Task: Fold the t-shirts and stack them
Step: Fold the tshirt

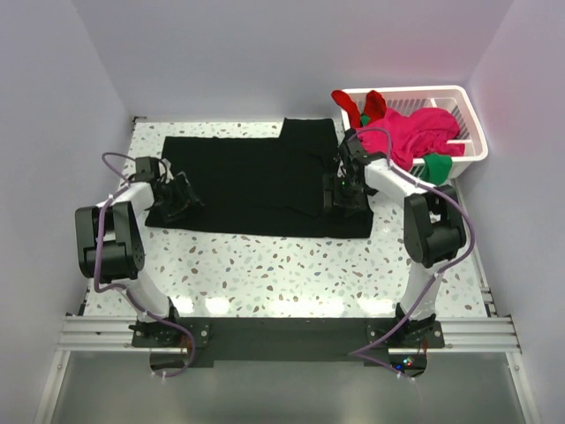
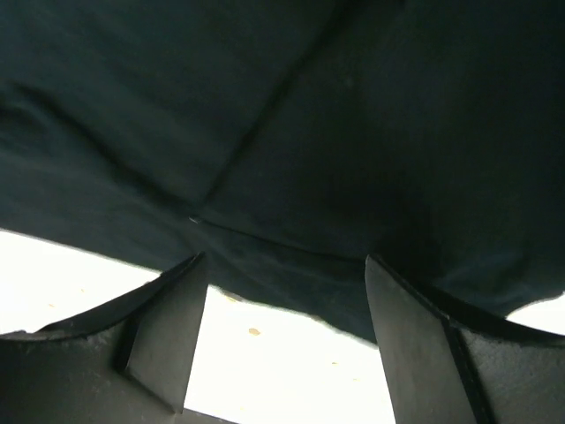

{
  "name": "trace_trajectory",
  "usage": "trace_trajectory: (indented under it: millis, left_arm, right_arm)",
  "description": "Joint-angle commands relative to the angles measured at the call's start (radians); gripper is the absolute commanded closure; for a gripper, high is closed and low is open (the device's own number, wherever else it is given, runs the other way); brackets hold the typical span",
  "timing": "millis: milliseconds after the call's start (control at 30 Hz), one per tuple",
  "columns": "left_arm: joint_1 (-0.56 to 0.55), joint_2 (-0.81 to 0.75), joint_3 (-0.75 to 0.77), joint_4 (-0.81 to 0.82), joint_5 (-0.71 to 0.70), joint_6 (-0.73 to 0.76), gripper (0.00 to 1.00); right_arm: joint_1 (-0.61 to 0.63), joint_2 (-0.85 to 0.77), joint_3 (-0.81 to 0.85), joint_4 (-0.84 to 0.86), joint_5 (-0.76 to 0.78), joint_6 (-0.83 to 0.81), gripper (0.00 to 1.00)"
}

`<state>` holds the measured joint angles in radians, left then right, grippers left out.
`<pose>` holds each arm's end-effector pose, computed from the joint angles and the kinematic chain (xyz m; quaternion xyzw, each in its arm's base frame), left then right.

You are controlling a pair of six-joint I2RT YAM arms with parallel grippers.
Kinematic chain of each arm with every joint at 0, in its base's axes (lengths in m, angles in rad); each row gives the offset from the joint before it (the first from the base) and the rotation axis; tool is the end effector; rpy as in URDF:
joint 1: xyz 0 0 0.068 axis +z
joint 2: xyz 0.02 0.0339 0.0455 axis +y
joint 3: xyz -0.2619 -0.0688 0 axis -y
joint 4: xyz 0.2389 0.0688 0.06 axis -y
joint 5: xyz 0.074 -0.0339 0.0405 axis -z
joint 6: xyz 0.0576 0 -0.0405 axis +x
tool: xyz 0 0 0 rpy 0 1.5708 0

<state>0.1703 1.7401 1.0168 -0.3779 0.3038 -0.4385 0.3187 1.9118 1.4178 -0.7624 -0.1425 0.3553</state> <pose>0.3393 0.0409 0.1435 -0.2546 0.9277 -0.1766 0.2082 0.3648 0.1290 0.1753 0.0069 0.9852 0.1180 0.1241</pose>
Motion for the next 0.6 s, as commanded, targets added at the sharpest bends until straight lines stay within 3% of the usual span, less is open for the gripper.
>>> trace_trajectory:
  millis: [0,567]
  left_arm:
    - [0.043,0.006,-0.084,0.027,-0.005,-0.006,0.21]
    - [0.253,-0.243,-0.345,-0.044,-0.028,0.041,0.20]
  right_arm:
    - [-0.017,-0.011,-0.085,0.011,0.018,0.028,0.25]
    - [0.028,-0.230,-0.457,0.011,-0.112,0.120,0.25]
